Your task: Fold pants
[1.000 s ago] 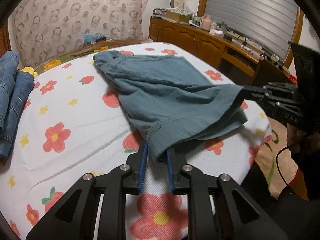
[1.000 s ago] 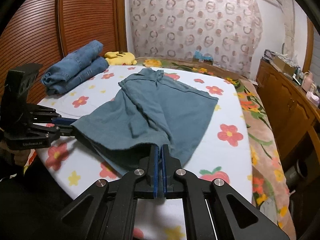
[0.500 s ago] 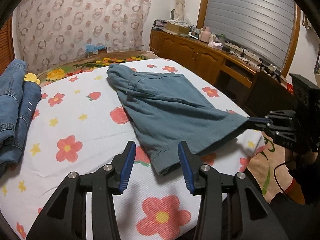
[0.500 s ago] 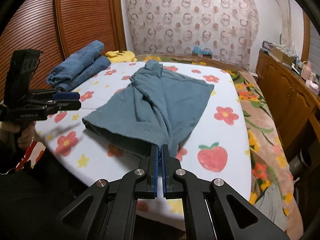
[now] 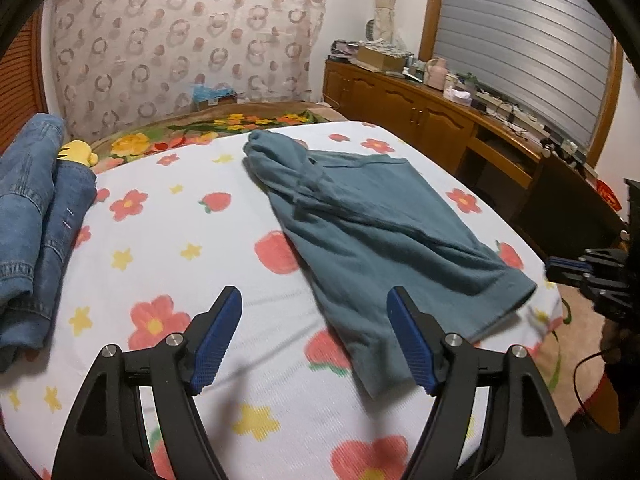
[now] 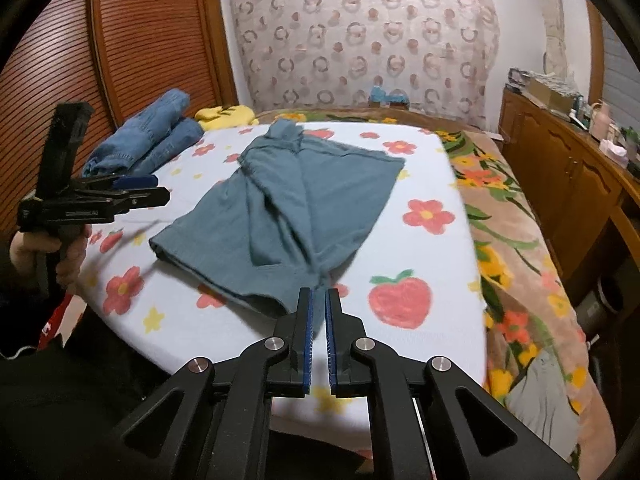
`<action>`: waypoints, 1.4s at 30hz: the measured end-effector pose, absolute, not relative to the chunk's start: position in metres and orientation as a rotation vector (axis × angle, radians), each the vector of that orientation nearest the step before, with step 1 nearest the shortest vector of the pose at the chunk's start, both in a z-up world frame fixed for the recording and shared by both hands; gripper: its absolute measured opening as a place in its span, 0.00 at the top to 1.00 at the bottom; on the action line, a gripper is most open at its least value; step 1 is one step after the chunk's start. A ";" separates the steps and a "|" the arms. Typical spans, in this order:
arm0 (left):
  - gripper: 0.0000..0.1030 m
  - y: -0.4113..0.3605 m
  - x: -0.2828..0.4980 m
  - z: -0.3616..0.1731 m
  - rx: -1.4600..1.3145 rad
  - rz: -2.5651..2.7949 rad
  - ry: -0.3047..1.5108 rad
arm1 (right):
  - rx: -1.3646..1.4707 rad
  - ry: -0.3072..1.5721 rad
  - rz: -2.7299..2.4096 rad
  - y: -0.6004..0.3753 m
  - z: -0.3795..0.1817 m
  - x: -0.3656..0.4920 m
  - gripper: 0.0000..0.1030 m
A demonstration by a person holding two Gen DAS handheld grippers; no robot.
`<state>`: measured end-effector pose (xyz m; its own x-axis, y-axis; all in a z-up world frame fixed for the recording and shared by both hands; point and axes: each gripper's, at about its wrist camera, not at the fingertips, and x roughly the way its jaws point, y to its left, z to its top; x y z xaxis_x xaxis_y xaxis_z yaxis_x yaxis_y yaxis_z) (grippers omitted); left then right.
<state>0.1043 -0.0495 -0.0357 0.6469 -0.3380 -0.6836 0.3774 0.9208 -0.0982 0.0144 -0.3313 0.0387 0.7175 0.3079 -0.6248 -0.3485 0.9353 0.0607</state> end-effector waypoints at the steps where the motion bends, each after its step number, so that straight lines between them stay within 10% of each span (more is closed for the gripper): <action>1: 0.26 -0.049 0.107 -0.036 0.057 -0.404 0.767 | -0.063 0.675 0.357 -0.334 0.040 0.014 0.94; 14: 0.26 -0.040 0.151 -0.032 0.080 -0.366 0.765 | -0.056 0.620 0.351 -0.320 0.052 0.061 0.86; 21: 0.26 -0.037 0.180 -0.030 0.104 -0.354 0.762 | -0.097 0.621 0.424 -0.287 0.050 0.111 0.61; 42: 0.26 -0.023 0.218 -0.057 0.118 -0.348 0.813 | -0.213 0.754 0.573 -0.223 0.026 0.209 0.61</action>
<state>0.2181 -0.0233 -0.0566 0.6343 -0.2584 -0.7286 0.3482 0.9370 -0.0291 0.2094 -0.2232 0.0264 0.5856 0.4131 -0.6975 -0.5612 0.8275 0.0189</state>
